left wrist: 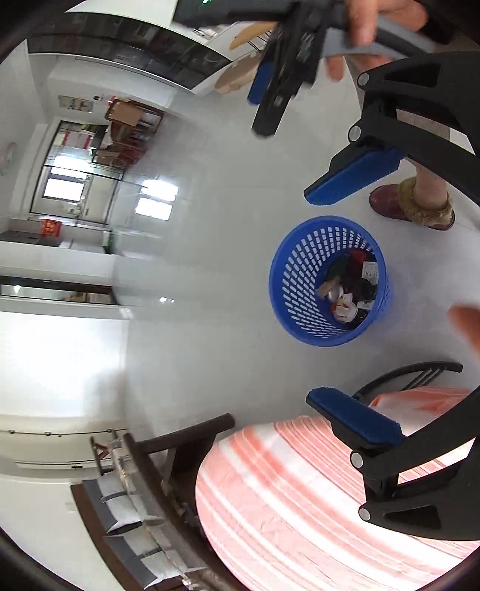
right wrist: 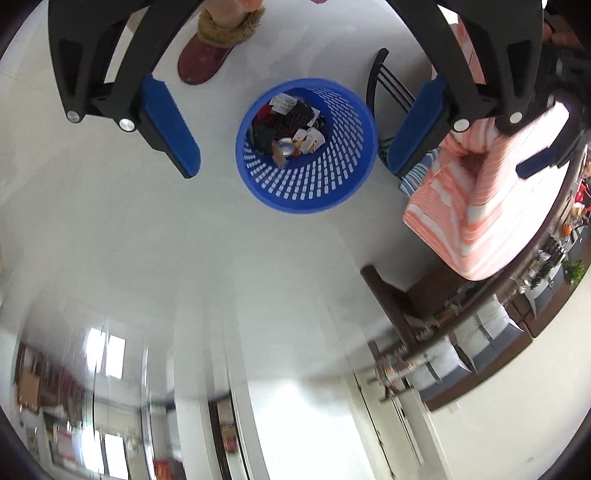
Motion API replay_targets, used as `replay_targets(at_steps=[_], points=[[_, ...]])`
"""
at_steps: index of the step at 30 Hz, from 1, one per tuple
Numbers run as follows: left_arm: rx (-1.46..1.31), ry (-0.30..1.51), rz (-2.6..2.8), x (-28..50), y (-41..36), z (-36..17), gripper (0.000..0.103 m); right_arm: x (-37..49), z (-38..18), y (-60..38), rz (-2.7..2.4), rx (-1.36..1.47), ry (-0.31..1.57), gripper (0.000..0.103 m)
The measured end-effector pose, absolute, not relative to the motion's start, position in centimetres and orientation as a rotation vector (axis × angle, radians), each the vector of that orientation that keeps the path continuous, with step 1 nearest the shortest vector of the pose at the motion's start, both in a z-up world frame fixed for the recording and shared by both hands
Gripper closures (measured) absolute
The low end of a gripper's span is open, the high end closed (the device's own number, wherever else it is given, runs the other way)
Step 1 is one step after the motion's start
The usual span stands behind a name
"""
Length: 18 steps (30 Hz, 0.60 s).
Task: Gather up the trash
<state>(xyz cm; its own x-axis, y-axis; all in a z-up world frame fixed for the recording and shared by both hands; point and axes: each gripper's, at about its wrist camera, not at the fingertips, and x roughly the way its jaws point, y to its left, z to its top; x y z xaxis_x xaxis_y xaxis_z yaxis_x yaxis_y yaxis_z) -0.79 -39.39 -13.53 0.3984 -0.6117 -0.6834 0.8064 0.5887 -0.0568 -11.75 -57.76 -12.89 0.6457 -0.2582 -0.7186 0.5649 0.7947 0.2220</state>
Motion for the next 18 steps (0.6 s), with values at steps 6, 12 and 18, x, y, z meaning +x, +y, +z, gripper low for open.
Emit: replay_targets(at_steps=[6, 12, 18], points=[[0.401, 0.648, -0.746, -3.6, -39.1, -11.7, 0.005, -16.6, -11.5, -55.1, -0.392, 0.593, 0.617, 0.005], [0.377, 0.711, -0.763, -3.8, -38.2, -11.4, 0.005, -16.9, -10.0, -53.3, -0.465, 0.506, 0.634, 0.005], [0.373, 0.758, -0.797, -3.5, -37.3, -11.2, 0.005, -16.8, -9.0, -50.7, -0.443, 0.448, 0.685, 0.005]])
